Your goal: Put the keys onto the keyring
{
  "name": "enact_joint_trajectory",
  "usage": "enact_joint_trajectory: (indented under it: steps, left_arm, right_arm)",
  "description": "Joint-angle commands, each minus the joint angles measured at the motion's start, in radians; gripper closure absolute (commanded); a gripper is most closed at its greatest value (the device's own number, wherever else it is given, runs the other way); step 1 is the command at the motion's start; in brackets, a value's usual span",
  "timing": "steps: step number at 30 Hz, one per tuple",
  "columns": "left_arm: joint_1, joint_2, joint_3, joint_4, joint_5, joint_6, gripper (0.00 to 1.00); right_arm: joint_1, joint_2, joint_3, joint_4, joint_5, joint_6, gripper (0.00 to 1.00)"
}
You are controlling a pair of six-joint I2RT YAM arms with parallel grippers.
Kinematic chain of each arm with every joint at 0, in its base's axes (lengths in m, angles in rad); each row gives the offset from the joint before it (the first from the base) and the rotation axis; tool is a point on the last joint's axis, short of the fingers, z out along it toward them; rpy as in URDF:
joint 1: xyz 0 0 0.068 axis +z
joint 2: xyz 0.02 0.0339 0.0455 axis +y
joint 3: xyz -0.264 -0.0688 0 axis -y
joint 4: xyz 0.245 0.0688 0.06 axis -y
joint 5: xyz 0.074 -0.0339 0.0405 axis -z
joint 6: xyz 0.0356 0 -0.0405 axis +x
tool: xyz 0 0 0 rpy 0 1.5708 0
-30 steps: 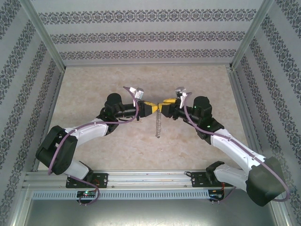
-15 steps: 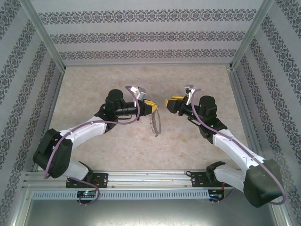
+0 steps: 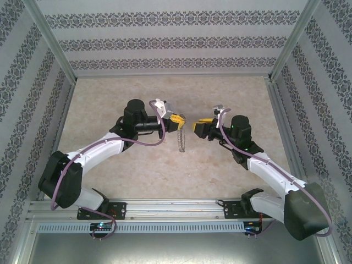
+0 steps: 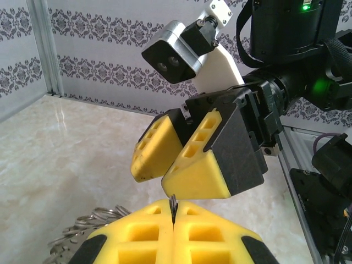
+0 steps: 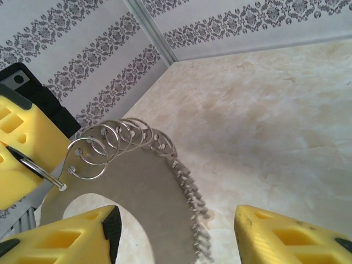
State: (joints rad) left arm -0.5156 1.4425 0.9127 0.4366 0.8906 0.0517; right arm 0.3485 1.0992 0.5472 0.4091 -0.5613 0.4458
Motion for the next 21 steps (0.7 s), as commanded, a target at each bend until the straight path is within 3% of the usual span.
enact_joint_trajectory:
  steps: [1, 4, 6, 7, 12, 16, 21]
  left_arm:
    - [0.018, 0.004, 0.043, 0.033, 0.048, 0.023, 1.00]
    - [0.019, 0.011, 0.045, 0.053, 0.051, 0.002, 1.00]
    - [0.020, 0.013, 0.044, 0.062, 0.047, -0.006, 1.00]
    - [0.020, 0.013, 0.043, 0.062, 0.044, -0.006, 1.00]
    - [0.029, 0.011, 0.042, 0.068, 0.063, -0.009, 1.00]
    - [0.041, 0.015, 0.050, 0.066, 0.102, -0.014, 1.00]
    - [0.079, 0.054, 0.053, 0.173, 0.204, -0.100, 1.00]
  right_arm:
    - [-0.013, 0.002, 0.011, 0.008, 0.027, -0.021, 0.36]
    - [-0.021, 0.018, 0.020, -0.001, 0.050, -0.016, 0.20]
    - [-0.026, 0.018, 0.020, 0.001, 0.072, -0.008, 0.03]
    - [-0.030, 0.016, 0.020, 0.000, 0.090, -0.003, 0.02]
    - [-0.037, -0.005, 0.024, -0.001, 0.174, 0.029, 0.02]
    - [-0.042, -0.013, 0.037, 0.008, 0.080, -0.001, 0.03]
    - [-0.060, -0.008, 0.061, 0.014, -0.090, -0.039, 0.19]
